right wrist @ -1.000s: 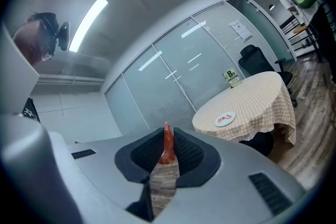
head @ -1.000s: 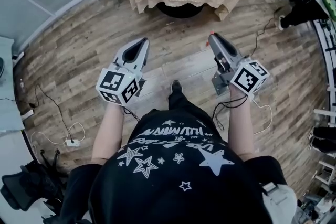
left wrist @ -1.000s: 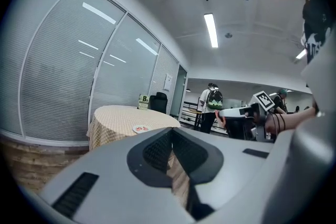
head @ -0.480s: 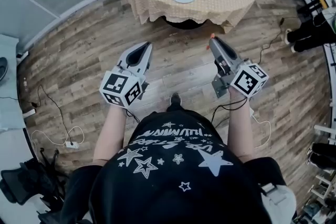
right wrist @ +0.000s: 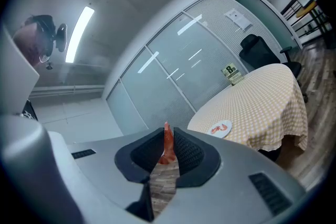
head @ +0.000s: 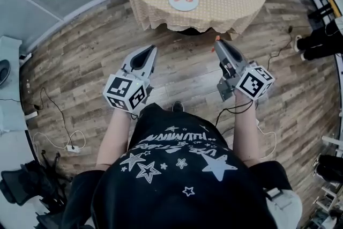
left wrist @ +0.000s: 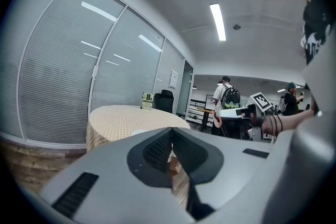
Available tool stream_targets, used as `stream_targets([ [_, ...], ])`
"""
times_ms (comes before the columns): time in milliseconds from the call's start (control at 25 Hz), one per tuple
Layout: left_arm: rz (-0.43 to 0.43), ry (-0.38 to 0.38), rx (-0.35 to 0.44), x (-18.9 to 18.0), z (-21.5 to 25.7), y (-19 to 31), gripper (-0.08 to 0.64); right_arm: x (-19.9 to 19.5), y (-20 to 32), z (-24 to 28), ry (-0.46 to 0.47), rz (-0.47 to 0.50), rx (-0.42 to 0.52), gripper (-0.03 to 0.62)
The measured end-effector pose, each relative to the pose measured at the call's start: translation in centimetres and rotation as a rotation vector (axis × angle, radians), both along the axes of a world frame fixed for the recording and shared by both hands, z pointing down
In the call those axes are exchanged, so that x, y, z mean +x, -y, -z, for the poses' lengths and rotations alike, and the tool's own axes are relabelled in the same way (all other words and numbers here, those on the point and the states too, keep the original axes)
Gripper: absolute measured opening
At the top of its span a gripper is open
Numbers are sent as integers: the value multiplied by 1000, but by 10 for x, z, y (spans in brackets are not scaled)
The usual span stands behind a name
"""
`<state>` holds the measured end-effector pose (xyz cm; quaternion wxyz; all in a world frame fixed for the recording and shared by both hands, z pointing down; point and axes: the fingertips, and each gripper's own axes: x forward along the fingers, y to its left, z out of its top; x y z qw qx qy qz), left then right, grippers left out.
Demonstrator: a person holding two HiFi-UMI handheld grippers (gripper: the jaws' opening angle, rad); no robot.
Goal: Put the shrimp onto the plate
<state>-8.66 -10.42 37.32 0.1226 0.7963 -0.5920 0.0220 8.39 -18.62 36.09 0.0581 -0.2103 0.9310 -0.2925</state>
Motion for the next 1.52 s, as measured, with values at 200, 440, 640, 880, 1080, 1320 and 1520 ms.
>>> stream_targets([
  [200, 12, -3, -16, -5, -5, 10, 9, -15, 11, -12, -13, 31, -26, 63],
  [440, -6, -1, -20, -18, -12, 42, 9, -32, 30, -24, -41, 27, -36, 63],
  [640, -72, -11, -31, -19, -20, 78, 9, -30, 56, -32, -64, -24, -55, 63],
  [880, -112, -25, -35, -39, -25, 127, 9, -55, 93, -37, -87, -47, -57, 63],
  [1080, -147, -23, -53, -57, -28, 165, 9, -81, 128, -40, -100, -52, -77, 63],
  [1320, -174, -29, -83, -80, -36, 208, 9, -107, 170, -48, -97, -75, -112, 63],
  [1520, -207, -27, -110, -91, -46, 235, 9, -123, 190, -64, -133, -94, -141, 63],
])
